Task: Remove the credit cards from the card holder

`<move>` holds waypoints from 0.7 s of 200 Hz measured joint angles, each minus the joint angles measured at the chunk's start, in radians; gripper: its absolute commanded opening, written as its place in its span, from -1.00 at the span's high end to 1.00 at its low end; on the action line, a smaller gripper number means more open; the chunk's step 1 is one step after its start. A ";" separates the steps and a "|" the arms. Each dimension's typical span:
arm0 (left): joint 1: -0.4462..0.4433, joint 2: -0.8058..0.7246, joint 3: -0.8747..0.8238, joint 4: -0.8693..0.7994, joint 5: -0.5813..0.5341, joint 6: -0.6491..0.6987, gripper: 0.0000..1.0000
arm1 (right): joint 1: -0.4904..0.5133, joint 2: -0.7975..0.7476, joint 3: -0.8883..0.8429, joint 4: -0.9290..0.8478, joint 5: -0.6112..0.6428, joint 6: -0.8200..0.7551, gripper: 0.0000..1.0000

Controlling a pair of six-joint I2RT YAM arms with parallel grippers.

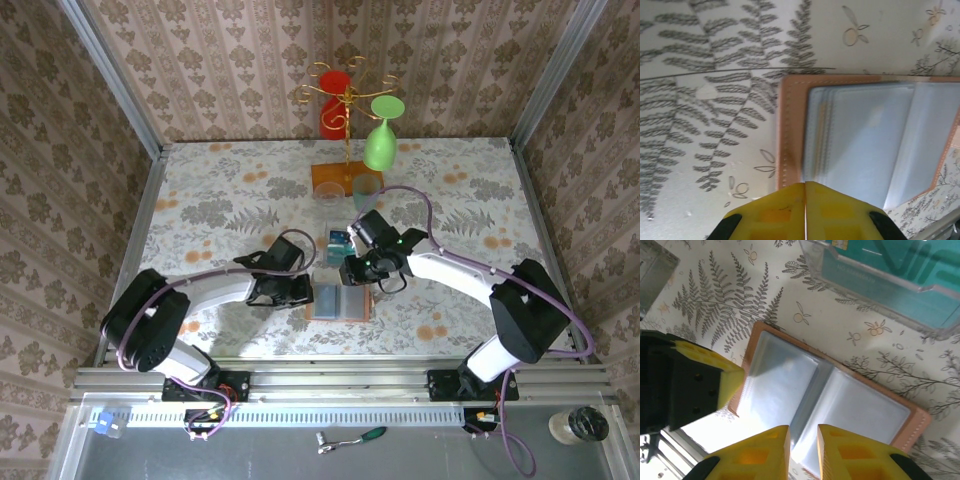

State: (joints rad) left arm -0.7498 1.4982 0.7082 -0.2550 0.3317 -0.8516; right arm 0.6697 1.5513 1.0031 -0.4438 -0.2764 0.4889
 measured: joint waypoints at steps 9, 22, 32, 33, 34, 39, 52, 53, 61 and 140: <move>-0.002 0.002 0.002 0.002 0.000 0.000 0.84 | 0.006 -0.003 -0.009 0.013 0.003 0.027 0.56; -0.002 0.006 0.002 0.000 0.000 0.000 0.84 | 0.014 -0.009 -0.023 0.030 0.008 0.065 0.56; -0.002 0.008 0.000 0.000 0.000 0.000 0.84 | 0.017 -0.011 -0.032 0.037 0.013 0.087 0.56; -0.002 0.008 0.000 0.000 0.000 0.000 0.84 | 0.017 -0.011 -0.032 0.037 0.014 0.089 0.56; -0.002 0.008 0.000 0.001 0.000 0.000 0.84 | 0.018 -0.012 -0.033 0.037 0.014 0.091 0.56; -0.002 0.008 -0.002 0.001 0.000 0.000 0.84 | 0.019 -0.013 -0.035 0.037 0.017 0.101 0.56; -0.002 0.007 -0.009 0.002 -0.001 0.000 0.84 | 0.023 -0.015 -0.041 0.041 0.025 0.127 0.56; -0.002 0.007 -0.010 0.002 -0.001 0.000 0.84 | 0.023 -0.016 -0.042 0.042 0.026 0.131 0.56; -0.002 0.007 -0.018 0.002 -0.003 0.000 0.84 | 0.026 -0.019 -0.048 0.048 0.031 0.146 0.55; -0.002 -0.019 -0.057 0.021 -0.003 -0.001 0.84 | 0.050 -0.027 -0.102 0.137 0.012 0.298 0.51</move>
State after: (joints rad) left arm -0.7521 1.4792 0.6510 -0.2337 0.3286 -0.8524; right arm 0.7197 1.5246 0.9009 -0.3069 -0.2646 0.7868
